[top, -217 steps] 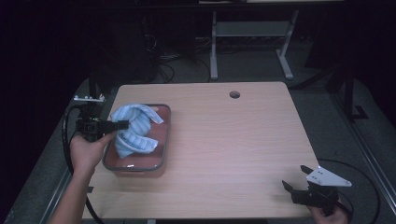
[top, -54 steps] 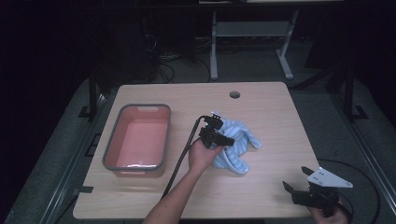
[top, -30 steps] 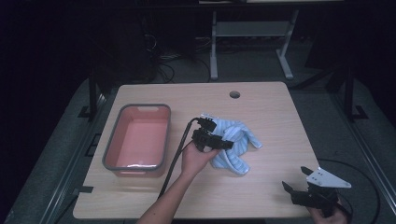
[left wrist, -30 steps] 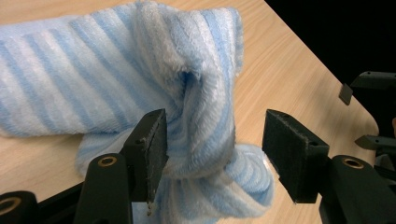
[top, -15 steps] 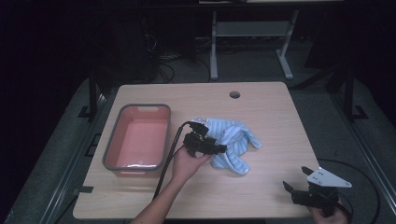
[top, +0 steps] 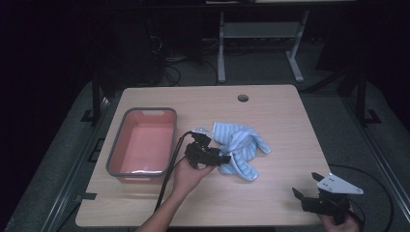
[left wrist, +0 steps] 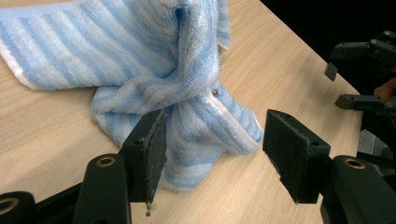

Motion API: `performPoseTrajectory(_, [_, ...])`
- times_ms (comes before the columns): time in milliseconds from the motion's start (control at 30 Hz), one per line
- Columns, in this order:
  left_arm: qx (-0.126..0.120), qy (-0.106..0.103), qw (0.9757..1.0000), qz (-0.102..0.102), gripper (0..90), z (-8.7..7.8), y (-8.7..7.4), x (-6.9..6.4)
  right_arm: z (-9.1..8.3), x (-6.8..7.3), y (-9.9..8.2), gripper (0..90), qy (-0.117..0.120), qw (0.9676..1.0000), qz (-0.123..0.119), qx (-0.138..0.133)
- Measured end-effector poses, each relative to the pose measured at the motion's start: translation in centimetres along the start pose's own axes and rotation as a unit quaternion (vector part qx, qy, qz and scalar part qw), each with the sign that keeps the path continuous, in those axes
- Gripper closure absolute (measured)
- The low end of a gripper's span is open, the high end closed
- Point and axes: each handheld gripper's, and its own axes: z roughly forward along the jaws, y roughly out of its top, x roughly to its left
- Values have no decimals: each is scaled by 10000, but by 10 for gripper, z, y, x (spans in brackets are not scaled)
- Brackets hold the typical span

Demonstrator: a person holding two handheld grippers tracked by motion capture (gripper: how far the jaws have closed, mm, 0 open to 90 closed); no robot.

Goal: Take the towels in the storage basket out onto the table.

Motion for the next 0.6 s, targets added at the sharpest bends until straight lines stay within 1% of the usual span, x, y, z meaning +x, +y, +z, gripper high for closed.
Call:
performPoseTrajectory(33, [12, 22, 10000, 34, 392, -1, -2, -1, 0, 1, 0, 146, 16, 10000, 2, 11])
performPoseTrajectory(133, [-19, 11, 10000, 30, 392, -3, -5, -1, 0, 1, 0, 146, 17, 10000, 2, 16])
performPoseTrajectory(200, [-7, 35, 10000, 49, 392, -5, -10, -1, 0, 1, 0, 146, 16, 10000, 12, 17])
performPoseTrajectory(267, [-23, 19, 10000, 39, 392, -6, -12, 0, 0, 1, 0, 147, 9, 10000, 5, 12])
performPoseTrajectory(300, [-17, 1, 10000, 2, 391, -7, -16, 0, 0, 1, 0, 146, 16, 10000, 21, 22])
performPoseTrajectory(367, [4, 8, 10000, 17, 391, -8, -20, 1, 0, 1, 0, 146, 24, 10000, 11, 22])
performPoseTrajectory(567, [43, 74, 9999, 85, 387, -9, -29, 0, 1, 2, 0, 146, 26, 10000, 7, 34])
performPoseTrajectory(600, [25, 71, 10000, 63, 386, -10, -31, -1, 1, 2, 0, 147, 20, 10000, 1, 41])
